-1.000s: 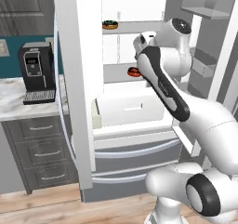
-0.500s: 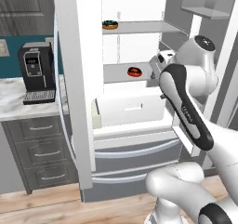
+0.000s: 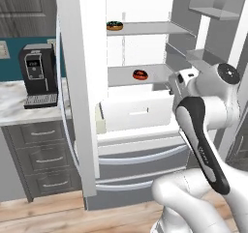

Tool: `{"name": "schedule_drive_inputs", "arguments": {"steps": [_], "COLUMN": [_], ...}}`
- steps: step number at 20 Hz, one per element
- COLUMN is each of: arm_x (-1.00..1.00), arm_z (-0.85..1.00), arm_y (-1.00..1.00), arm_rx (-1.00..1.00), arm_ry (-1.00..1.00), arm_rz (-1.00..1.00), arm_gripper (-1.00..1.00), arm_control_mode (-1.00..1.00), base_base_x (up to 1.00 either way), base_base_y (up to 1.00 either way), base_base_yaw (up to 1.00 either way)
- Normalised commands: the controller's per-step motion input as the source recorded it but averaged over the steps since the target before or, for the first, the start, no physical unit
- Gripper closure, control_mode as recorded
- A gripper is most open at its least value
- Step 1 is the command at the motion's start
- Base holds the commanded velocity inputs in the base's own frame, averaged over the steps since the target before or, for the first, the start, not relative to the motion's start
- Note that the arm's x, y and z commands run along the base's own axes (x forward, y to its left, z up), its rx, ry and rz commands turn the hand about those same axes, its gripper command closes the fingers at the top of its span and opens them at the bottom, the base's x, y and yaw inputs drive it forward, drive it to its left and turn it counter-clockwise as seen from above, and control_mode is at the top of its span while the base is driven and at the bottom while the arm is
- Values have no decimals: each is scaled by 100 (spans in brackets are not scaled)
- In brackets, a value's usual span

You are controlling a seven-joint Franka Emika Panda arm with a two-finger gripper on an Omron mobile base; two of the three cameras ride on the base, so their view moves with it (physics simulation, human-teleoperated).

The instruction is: Take the donuts from the fridge and place them on the empty tray on the dining counter.

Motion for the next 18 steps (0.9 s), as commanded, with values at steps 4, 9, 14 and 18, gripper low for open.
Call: {"name": "schedule_drive_inputs", "arguments": {"steps": [4, 9, 14, 18], "arm_x": [0, 0, 0, 0], "arm_z": [-11, 0, 0, 0], "arm_y": [0, 0, 0, 0], "arm_rx": [0, 0, 0, 0], "arm_ry": [-1, 0, 0, 0], "arm_rz": [-9, 0, 0, 0], "arm_gripper": [-100, -100, -100, -100], "arm_control_mode": [100, 100, 100, 100], "base_base_x": [1, 61, 99, 100], "base_base_y": [0, -11, -26, -25], "base_base_yaw": [-2, -2, 0, 0]}}
